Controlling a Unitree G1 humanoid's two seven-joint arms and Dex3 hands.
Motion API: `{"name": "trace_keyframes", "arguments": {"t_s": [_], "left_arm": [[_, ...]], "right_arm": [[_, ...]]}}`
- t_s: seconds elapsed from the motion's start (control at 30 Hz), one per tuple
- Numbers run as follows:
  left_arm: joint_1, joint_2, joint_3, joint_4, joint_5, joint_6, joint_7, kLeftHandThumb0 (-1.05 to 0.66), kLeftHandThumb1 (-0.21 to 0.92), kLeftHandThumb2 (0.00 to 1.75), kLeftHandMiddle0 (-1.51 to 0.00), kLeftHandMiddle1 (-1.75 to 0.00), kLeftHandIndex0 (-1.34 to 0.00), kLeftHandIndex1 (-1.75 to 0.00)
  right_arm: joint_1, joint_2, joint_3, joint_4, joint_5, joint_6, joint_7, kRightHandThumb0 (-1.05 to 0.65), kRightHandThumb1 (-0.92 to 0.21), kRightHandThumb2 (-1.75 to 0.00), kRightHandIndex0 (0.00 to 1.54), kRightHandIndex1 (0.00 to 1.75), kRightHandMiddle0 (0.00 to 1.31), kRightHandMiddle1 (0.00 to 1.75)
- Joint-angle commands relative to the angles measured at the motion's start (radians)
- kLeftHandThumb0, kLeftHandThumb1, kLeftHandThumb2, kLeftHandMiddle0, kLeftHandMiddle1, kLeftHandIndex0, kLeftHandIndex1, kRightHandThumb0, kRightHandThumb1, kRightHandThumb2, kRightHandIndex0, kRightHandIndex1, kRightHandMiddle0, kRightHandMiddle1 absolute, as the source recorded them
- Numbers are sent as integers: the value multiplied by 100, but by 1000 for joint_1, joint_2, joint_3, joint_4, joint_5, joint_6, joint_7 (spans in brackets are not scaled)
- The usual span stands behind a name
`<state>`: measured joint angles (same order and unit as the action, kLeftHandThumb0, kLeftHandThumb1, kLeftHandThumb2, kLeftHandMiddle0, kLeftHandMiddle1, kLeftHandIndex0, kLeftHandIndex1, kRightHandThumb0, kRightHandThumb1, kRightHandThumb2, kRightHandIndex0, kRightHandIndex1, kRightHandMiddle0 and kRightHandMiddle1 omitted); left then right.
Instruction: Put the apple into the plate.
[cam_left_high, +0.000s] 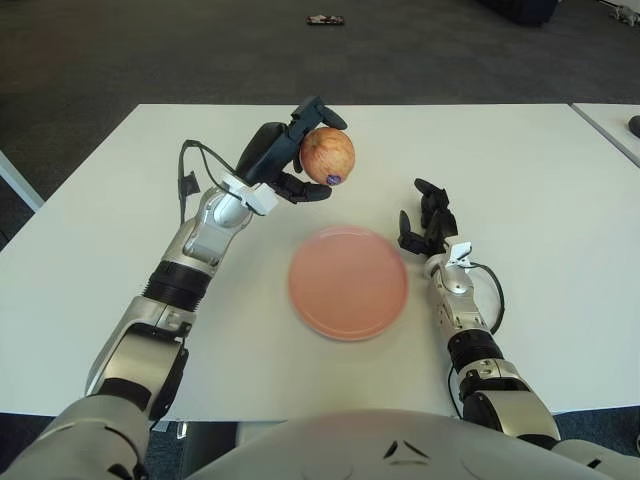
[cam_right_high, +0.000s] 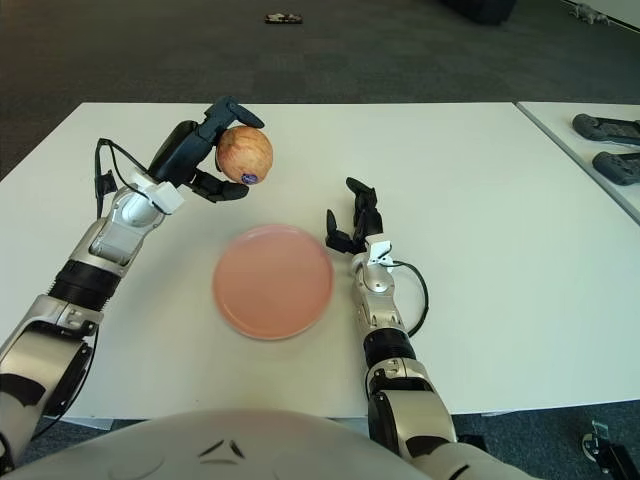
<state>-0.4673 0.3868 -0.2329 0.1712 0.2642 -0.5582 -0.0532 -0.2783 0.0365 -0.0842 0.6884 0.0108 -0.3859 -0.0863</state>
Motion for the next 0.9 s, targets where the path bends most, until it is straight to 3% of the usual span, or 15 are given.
{"name": "trace_keyframes", "arguments": {"t_s": [0.0, 0.23, 0.43, 0.6, 0.87], "left_arm": [[31, -9, 3, -69, -60, 20, -71, -49, 26, 138, -118, -175, -65, -175], [104, -10, -44, -206, -137, 97, -229, -49, 26, 138, -117, -175, -65, -175], [137, -16, -82, -235, -84, 123, -293, -48, 27, 137, -115, -175, -64, -175], [110, -9, -106, -201, 20, 82, -300, -48, 27, 136, -115, -175, -64, -175], [77, -9, -131, -111, 163, 16, -268, -48, 28, 135, -112, -175, -63, -175]], "right_arm": [[38, 0, -3, 37, -1, 51, -6, -21, -40, -115, 39, 3, 0, 79], [36, -2, -8, 38, 7, 51, 0, -18, -41, -116, 37, 2, 0, 79], [31, 3, -15, 42, 15, 46, -3, -10, -41, -121, 35, 1, 0, 82], [26, 6, -19, 60, 21, 21, 5, -8, -43, -122, 36, 1, 0, 82], [18, 1, -25, 92, 27, -14, 24, -19, -50, -111, 40, 3, 0, 75]]}}
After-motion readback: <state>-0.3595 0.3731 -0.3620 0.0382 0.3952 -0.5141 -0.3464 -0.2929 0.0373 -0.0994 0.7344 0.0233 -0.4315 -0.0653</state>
